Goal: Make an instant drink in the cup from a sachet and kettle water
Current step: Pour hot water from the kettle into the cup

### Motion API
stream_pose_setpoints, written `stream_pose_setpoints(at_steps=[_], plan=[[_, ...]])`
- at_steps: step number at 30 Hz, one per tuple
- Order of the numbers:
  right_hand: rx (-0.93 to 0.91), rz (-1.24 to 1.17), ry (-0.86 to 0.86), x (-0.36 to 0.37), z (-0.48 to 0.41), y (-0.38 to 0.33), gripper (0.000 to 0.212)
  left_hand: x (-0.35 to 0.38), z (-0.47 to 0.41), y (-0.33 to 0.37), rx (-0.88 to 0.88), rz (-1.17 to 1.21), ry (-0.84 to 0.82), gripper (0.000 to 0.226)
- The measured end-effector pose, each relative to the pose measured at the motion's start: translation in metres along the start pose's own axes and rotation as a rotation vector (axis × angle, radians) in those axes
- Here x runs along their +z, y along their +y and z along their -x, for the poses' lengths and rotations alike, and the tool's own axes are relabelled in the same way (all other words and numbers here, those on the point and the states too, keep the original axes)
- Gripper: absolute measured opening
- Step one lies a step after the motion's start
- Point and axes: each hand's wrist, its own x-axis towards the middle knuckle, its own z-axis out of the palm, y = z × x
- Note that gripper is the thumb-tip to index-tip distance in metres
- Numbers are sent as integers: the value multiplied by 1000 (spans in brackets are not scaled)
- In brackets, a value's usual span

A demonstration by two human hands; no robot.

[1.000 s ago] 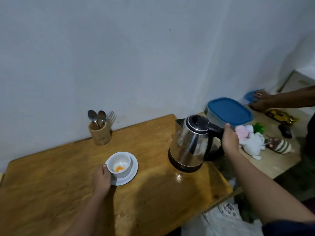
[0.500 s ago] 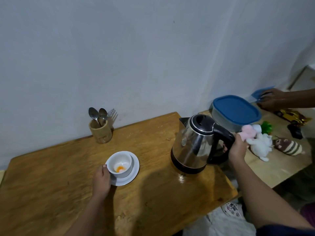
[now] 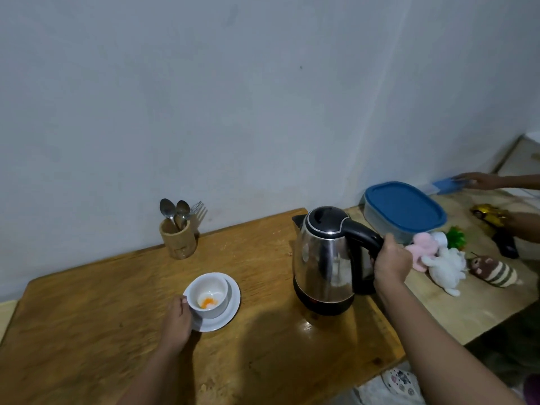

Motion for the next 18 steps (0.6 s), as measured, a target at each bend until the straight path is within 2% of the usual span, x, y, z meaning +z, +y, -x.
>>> stream_pose_setpoints(at_steps=[9, 12, 15, 18], plan=[[-233, 104, -151, 22, 20, -35, 37, -6, -1, 18, -47, -72, 8, 24], [-237, 136, -189, 33, 32, -38, 34, -11, -1, 21, -39, -108, -32, 19], [-296, 243, -268, 44, 45, -37, 37, -14, 0, 23, -47, -126, -53, 26], [-314, 245, -283, 56, 57, -35, 42, -15, 2, 27, -41, -112, -29, 27]])
